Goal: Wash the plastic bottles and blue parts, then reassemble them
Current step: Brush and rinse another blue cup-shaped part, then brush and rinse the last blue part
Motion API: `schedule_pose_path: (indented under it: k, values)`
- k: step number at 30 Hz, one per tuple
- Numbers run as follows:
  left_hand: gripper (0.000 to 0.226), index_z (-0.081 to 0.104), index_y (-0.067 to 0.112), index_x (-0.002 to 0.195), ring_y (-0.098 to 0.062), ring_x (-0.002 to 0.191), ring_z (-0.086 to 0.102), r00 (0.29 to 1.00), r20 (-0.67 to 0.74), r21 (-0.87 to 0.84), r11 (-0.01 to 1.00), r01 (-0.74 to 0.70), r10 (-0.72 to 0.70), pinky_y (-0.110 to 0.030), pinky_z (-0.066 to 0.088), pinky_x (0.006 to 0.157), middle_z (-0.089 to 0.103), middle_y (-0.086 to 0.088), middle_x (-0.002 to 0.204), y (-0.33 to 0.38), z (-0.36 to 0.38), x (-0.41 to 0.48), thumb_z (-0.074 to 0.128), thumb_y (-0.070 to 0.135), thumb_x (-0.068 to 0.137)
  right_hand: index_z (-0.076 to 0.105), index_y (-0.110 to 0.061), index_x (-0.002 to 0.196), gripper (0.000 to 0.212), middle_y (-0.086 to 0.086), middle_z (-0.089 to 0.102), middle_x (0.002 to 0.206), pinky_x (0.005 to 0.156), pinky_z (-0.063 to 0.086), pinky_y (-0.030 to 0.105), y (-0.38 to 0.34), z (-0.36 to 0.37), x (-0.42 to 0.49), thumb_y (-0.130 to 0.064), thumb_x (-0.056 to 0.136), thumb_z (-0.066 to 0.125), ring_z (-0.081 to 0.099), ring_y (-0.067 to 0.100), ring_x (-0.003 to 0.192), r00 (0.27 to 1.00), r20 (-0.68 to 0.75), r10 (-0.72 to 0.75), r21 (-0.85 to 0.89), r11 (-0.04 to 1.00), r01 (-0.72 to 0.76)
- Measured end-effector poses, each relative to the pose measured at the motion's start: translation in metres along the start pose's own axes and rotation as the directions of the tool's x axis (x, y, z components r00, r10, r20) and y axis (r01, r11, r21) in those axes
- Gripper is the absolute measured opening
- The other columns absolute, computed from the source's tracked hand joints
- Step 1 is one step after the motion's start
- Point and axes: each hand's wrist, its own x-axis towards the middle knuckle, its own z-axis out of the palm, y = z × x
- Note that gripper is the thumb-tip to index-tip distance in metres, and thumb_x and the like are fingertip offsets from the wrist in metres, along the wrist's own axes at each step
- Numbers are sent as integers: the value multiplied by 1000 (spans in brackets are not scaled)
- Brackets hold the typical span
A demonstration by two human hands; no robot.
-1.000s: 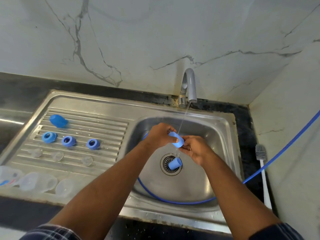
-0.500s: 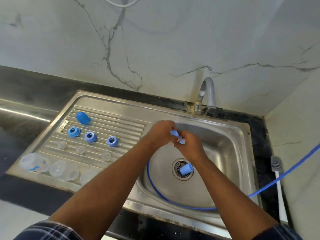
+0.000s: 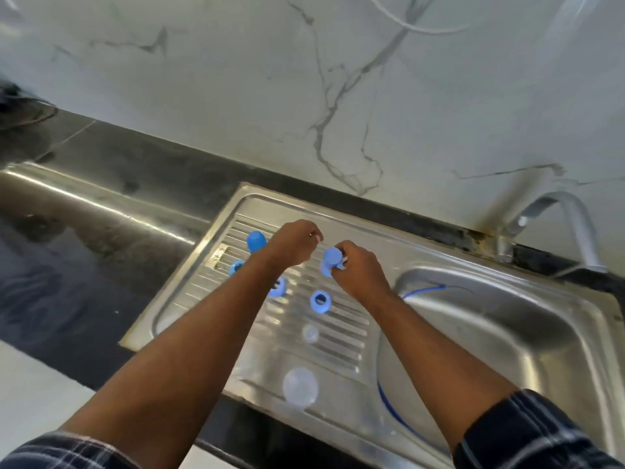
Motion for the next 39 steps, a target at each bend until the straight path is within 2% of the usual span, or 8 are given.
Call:
schedule_pose_path:
  k: [5,12,17,21,27,32,35,39]
  values:
    - [34,71,10,112,-32,102,68,996,-46,-58,996,73,-76,-40,55,91,70,-9,116,-58,-30,7,46,-1,91,68,-15,93,12,3,59,99,66,49,32,-41,41,38,-16,82,67,59,22,82,997,59,-53,-79,995,58]
    - [29,71,14,111,-26,98,68,993,-67,-59,994,92,-96,-40,57,90,72,-7,112,-87,-35,14,49,5,96,67,-17,94,10,2,62,93,52,30,21,-54,66,56,-13,84,66,58,21,75,996,83,13,-128,992,-2]
    - [22,70,12,100,-23,83,65,983,-153,-60,994,96,-104,-32,50,73,71,-3,94,-70,-33,20,58,30,98,57,-23,134,49,4,55,131,84,51,31,-45,53,50,-13,87,69,60,23,111,997,34,76,-121,990,-71]
    - [27,60,12,83,-16,66,55,978,-195,-46,996,72,-80,-25,34,60,57,0,70,-26,-14,20,59,34,99,64,-19,123,34,3,60,122,86,43,25,-21,20,31,-20,89,71,60,20,107,991,-56,121,-70,990,-125]
    - [22,58,13,75,-32,90,64,997,22,-42,996,-73,74,-30,37,69,67,-11,87,58,45,16,58,26,93,77,-15,101,15,0,72,103,88,46,25,57,-41,-25,-18,94,64,64,15,96,958,-121,258,-26,964,-263]
    - [24,70,5,106,-38,109,64,972,209,14,993,-117,112,-33,46,80,71,-19,112,124,125,10,55,20,93,77,-24,84,15,7,76,97,90,56,46,182,-77,-96,-15,87,66,71,32,94,853,-104,511,27,859,-511]
    - [24,71,3,103,-37,103,67,955,284,42,993,-108,92,-33,47,75,73,-19,107,144,166,2,54,16,92,79,-13,95,23,10,75,106,93,51,34,237,-79,-134,-10,83,60,68,30,104,855,-58,516,-108,848,-519]
    - [22,71,5,99,-35,101,69,931,365,73,997,-24,-4,-31,51,79,73,-17,108,147,207,-10,55,16,88,64,-23,124,43,7,58,123,91,51,39,285,-61,-151,-8,85,57,57,31,116,875,171,454,-427,834,-349]
